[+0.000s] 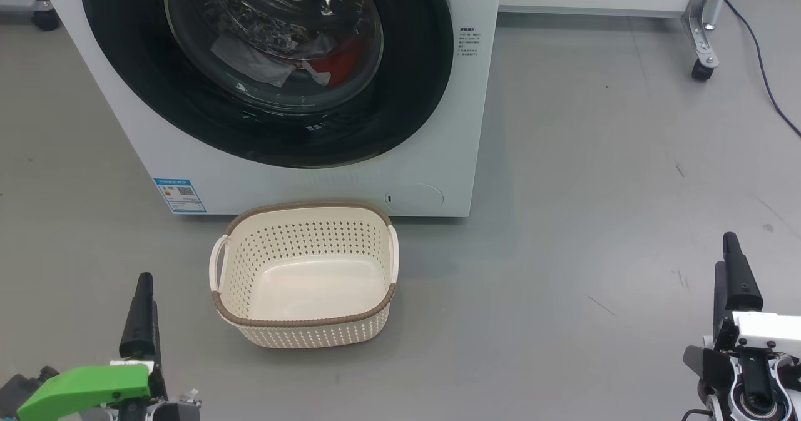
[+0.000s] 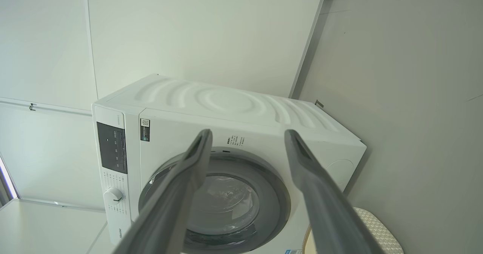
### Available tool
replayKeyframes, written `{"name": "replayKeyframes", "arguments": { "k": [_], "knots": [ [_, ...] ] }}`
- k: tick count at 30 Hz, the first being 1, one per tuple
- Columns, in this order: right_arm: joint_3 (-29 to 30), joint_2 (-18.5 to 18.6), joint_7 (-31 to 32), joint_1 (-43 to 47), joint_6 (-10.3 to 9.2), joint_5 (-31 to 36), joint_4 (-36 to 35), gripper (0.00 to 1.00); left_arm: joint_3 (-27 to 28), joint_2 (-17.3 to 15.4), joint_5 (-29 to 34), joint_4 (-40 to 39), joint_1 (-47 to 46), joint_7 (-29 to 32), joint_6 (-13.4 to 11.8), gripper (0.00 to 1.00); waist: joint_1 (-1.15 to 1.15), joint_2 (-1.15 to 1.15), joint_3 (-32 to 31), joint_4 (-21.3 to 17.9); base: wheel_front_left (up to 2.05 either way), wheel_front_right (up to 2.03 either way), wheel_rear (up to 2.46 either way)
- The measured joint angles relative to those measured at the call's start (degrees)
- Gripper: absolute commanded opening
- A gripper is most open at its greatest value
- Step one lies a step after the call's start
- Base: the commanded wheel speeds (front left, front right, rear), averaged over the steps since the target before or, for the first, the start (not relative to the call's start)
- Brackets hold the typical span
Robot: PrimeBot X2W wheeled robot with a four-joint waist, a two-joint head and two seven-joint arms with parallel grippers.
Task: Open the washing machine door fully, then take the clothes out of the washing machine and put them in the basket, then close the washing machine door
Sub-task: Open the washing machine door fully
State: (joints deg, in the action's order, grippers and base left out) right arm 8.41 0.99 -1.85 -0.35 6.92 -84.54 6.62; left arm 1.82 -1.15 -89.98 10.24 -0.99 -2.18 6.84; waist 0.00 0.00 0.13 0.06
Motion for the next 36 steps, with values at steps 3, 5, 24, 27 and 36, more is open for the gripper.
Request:
{"name": "replayKeyframes", "arguments": {
  "k": [3,5,24,27,36],
  "knots": [
    [0.0,0.02,-0.55,0.0,0.0,0.9,-0.73,1.0,-0.14,-0.01,1.36,-0.4,0.0,-0.51,0.0,1.0,0.0,0.0,-0.03,0.03,0.0,0.0,0.0],
    [0.08,0.05,-1.12,0.0,0.01,2.83,-1.42,1.0,-0.67,-0.03,3.94,-1.33,-0.08,-1.02,0.0,1.0,0.0,0.0,-0.05,0.08,0.0,0.0,0.0],
    [-1.79,2.05,-4.64,2.09,-0.02,18.34,-4.07,1.0,-3.87,-0.2,21.82,-3.85,-0.17,-4.54,0.01,1.0,0.0,0.0,-0.04,0.34,0.0,0.0,0.0],
    [-2.21,2.45,-5.15,2.09,-0.54,21.13,-4.42,1.0,-4.06,-0.23,25.18,-4.3,-0.17,-5.13,0.01,1.0,0.0,0.0,-0.07,0.35,0.0,0.0,0.0],
    [-3.99,3.14,-7.04,2.22,-1.53,29.56,-5.39,1.0,-6.73,-0.34,36.35,-5.0,-0.16,-6.95,0.03,1.0,0.0,0.0,-0.21,0.38,0.0,0.0,0.0]
  ]
}}
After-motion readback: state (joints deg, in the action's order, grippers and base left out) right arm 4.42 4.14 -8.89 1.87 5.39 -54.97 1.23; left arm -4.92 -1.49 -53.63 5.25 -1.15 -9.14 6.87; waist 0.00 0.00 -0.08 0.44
